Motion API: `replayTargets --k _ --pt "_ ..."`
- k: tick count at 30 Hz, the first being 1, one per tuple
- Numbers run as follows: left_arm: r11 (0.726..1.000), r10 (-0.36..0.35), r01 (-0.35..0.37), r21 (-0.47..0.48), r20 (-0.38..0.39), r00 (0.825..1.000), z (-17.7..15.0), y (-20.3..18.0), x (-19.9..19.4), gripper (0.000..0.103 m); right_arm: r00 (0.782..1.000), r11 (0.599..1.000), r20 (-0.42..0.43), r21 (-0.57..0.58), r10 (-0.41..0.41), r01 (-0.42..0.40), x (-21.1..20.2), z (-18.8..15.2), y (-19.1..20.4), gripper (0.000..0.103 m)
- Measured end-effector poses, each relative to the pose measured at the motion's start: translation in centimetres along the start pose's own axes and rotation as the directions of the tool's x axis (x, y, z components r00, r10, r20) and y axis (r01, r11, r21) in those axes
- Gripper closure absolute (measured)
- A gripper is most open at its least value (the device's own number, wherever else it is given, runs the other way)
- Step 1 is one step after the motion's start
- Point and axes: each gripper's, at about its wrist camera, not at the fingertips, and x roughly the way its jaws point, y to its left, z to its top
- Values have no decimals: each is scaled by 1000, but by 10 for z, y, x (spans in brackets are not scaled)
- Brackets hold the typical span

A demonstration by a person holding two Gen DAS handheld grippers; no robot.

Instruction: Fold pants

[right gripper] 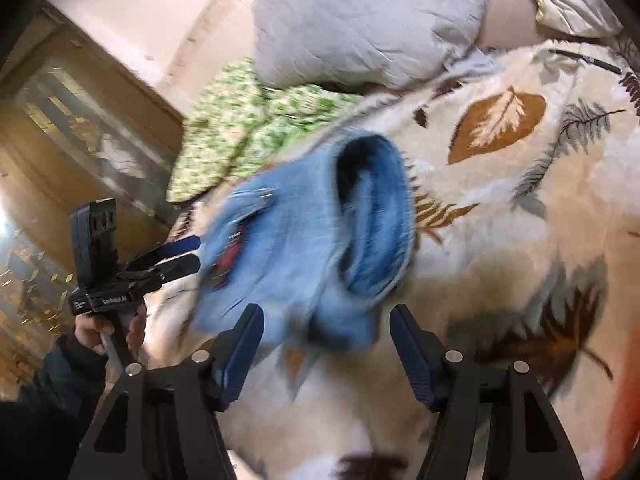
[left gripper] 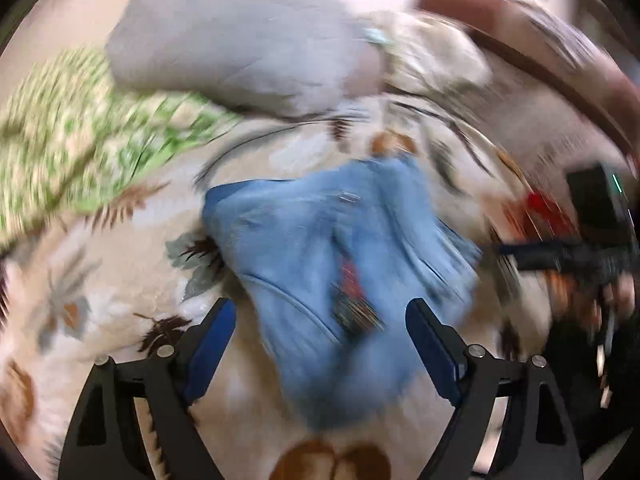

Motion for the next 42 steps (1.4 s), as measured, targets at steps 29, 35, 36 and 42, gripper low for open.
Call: replayTargets --k 29,35,36,42 --pt "910 196 -143 390 -97 976 -41 -63 34 32 997 983 -7 -167 -79 76 54 -5 39 91" --pt "956 232 -225 189 -14 973 -7 -32 2 15 995 987 85 -149 -52 64 10 4 41 82" --pt "964 236 -231 129 -18 972 0 -22 3 15 995 988 81 -132 -67 77 11 9 38 71" --pt "956 204 -214 -200 -69 977 16 27 37 15 993 994 99 -71 -71 78 26 36 33 23"
